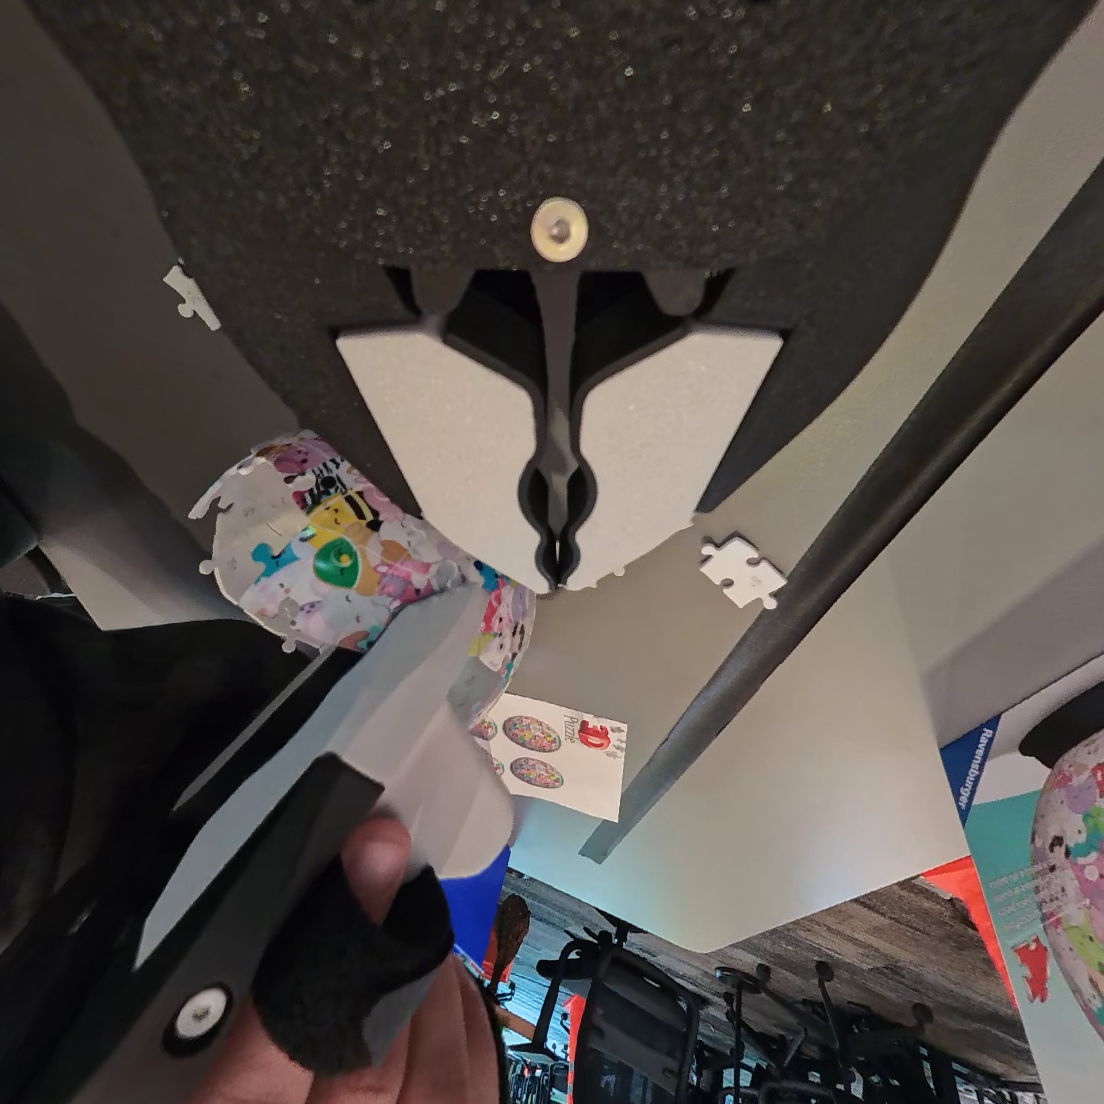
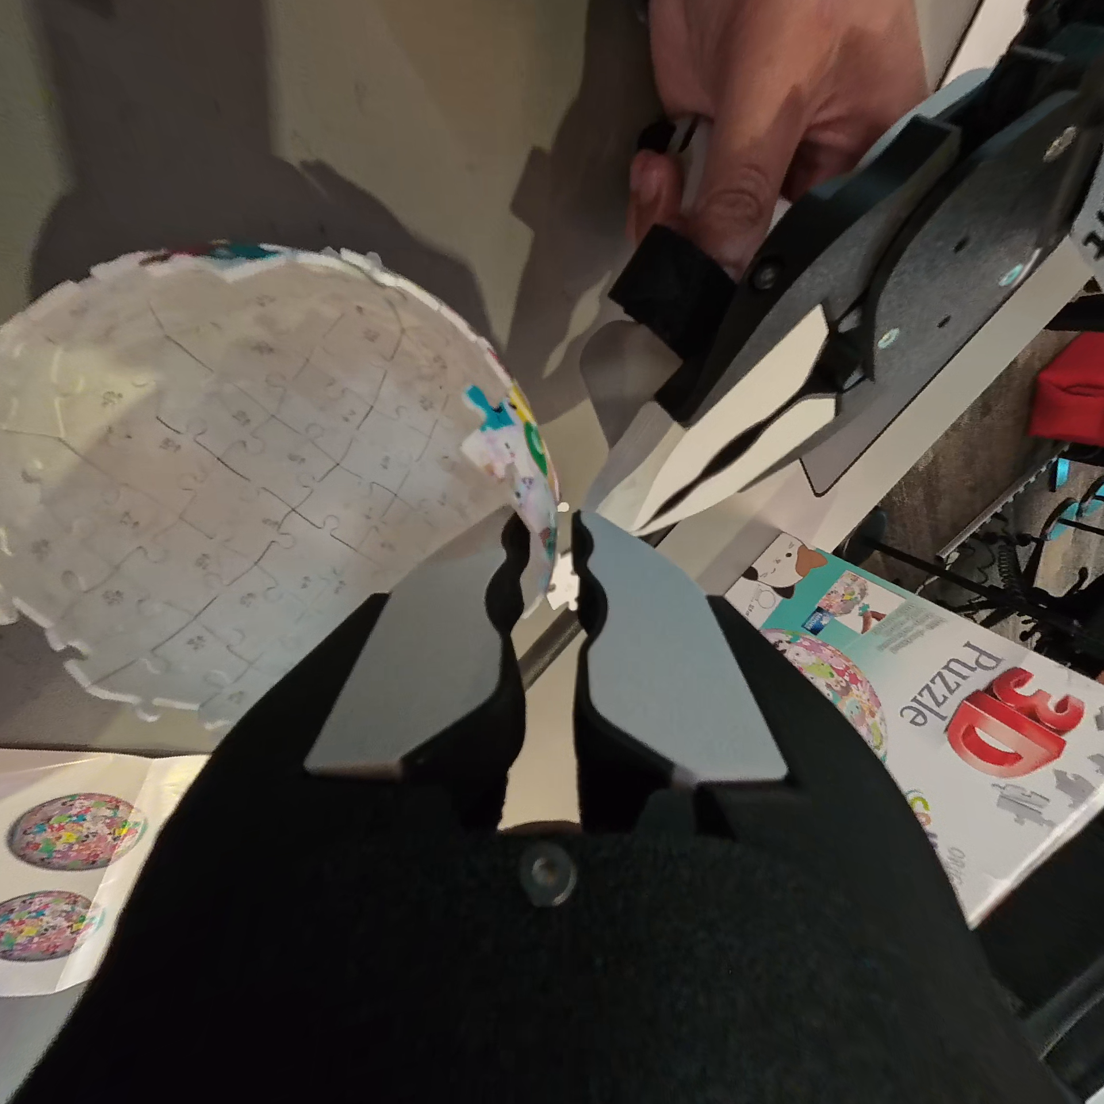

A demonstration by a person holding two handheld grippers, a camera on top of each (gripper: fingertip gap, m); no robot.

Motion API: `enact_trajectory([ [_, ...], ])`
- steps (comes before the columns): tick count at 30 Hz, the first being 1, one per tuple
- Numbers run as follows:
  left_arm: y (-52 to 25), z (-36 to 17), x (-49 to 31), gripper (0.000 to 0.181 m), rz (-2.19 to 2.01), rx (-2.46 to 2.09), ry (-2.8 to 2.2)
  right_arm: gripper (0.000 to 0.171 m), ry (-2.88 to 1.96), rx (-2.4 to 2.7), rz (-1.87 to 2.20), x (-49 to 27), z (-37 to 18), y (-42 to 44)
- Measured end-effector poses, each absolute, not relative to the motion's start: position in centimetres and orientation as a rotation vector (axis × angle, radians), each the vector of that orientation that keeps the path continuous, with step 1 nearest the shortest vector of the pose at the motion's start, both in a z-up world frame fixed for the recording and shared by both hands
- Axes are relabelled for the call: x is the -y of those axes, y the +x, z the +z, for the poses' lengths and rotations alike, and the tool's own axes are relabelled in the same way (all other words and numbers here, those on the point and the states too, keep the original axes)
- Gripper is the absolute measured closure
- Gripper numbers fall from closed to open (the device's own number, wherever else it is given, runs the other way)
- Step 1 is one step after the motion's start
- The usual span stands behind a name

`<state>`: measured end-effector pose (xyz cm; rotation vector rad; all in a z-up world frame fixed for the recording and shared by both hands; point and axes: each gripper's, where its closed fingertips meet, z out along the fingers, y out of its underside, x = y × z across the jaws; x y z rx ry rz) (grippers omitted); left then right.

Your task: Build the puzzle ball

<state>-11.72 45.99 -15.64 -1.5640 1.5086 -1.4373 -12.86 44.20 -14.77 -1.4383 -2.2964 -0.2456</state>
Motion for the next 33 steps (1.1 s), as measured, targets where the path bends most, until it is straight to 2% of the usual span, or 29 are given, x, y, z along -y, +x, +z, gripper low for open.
enact_trajectory([
  [2,-11.7,-15.7,-46.0,0.181,-1.435,-1.511,-1.563,0.159,-1.436,2.303,-0.247,-44.2,-14.9,-13.0],
  [4,-11.7,-15.7,-46.0,0.181,-1.435,-1.511,-1.563,0.168,-1.423,2.302,-0.244,-44.2,-14.8,-13.1],
  [16,-11.7,-15.7,-46.0,0.181,-1.432,-1.512,-1.566,0.168,-1.473,2.266,-0.252,-44.7,-14.6,-13.0],
  [17,-11.7,-15.7,-46.0,0.181,-1.432,-1.510,-1.566,0.168,-1.481,2.261,-0.256,-44.7,-14.5,-12.8],
  [19,-11.7,-15.6,-46.1,0.181,-1.439,-1.501,-1.568,0.153,-1.481,2.244,-0.269,-44.7,-14.0,-12.6],
  [24,-11.8,-15.4,-46.3,0.181,-1.446,-1.481,-1.569,0.146,-1.564,2.148,-0.278,-44.0,-12.5,-11.4],
  [29,-11.8,-15.2,-47.1,0.181,-1.417,-1.435,-1.572,0.138,-1.700,1.735,-0.290,-42.1,-8.7,-9.4],
  [33,-12.1,-14.5,-47.9,0.166,-1.382,-1.350,-1.570,0.136,-1.802,1.309,-0.178,-39.8,-7.8,-8.0],
])
